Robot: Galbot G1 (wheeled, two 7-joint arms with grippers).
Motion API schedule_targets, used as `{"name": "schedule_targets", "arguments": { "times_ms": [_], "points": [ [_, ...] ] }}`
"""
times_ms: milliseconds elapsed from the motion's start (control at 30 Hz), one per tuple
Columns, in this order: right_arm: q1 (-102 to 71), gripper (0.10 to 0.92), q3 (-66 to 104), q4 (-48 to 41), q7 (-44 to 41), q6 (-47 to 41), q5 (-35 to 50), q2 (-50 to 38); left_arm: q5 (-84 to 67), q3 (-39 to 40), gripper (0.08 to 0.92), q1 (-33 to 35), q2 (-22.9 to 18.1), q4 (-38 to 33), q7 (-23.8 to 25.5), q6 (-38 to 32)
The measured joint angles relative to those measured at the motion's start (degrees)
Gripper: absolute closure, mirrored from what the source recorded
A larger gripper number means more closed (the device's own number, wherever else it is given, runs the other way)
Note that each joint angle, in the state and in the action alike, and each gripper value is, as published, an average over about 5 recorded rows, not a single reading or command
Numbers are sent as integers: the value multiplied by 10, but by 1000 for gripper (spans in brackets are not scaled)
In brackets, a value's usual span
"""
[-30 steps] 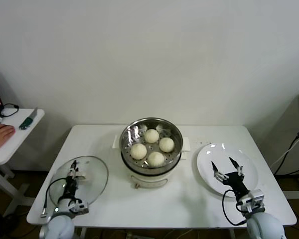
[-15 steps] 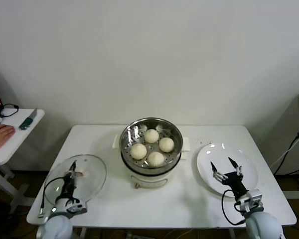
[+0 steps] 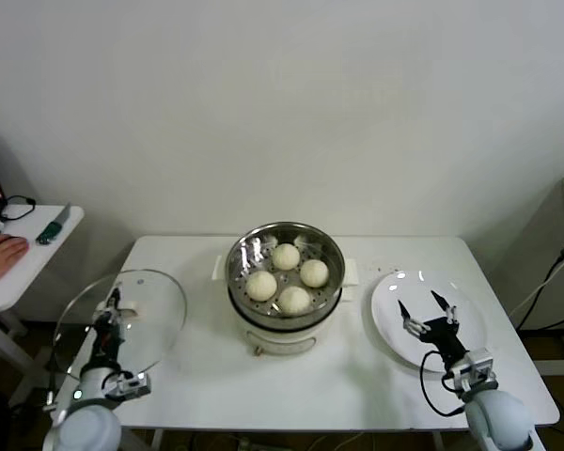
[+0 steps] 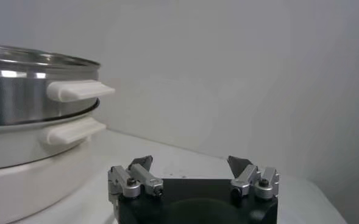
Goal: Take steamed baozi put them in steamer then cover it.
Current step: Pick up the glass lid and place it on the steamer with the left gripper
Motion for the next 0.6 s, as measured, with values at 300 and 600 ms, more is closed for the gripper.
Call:
{"name": "schedule_targets", "arguments": {
  "times_ms": [300, 600],
  "points": [
    [21, 203, -14, -13, 3, -3, -11, -7, -46, 31, 850, -10, 72, -104, 32, 90],
    [42, 203, -29, -27, 5, -5, -21, -5, -51, 150, 850, -129, 124, -140, 100, 174]
  ]
}}
